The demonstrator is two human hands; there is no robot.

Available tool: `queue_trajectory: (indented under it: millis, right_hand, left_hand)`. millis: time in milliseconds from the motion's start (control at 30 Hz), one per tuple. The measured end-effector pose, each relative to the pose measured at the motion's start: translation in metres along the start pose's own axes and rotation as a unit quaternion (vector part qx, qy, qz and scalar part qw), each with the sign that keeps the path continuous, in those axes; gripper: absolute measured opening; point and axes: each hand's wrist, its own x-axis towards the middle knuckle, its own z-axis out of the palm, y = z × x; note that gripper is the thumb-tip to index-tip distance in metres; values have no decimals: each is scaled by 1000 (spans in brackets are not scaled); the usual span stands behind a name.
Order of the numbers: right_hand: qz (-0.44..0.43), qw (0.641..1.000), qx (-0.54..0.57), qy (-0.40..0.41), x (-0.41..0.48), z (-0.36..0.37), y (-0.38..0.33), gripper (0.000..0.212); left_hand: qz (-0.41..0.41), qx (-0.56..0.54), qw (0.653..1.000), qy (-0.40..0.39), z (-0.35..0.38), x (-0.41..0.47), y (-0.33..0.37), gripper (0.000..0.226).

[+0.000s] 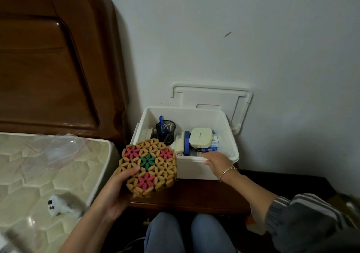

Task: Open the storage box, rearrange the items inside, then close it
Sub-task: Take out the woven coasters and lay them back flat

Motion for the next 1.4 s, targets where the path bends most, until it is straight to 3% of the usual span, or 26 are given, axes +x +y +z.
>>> queue_trajectory:
  millis: [267,400,533,767,967,1233,1400]
  right_hand:
    - [-60,998,27,10,-52,18,7,35]
    - [-121,986,59,95,-91,4,2,24]
    - [-156,981,75,91,-114,-4,-4,28]
    - [-168,982,82,40,-120,-10,9,19]
    - [-90,990,104,30,-111,-27,46,13]
    - [-3,987,136,-82,-65,-33,63,24]
    - [-20,967,57,-246,-13,-8,37,30]
  left_hand:
    - [17,3,1000,4,-5,-5,25,39]
    - [4,33,999,-10,6,17,21,41]
    - [-20,78,997,-23,24,57,3,47]
    - [-97,138,985,-36,45,118,-27,61]
    - [-134,187,972,-42,51,141,-42,58]
    - [-153,234,960,-28,44,153,-39,66]
    - [-146,247,957,-39,26,142,-24,75]
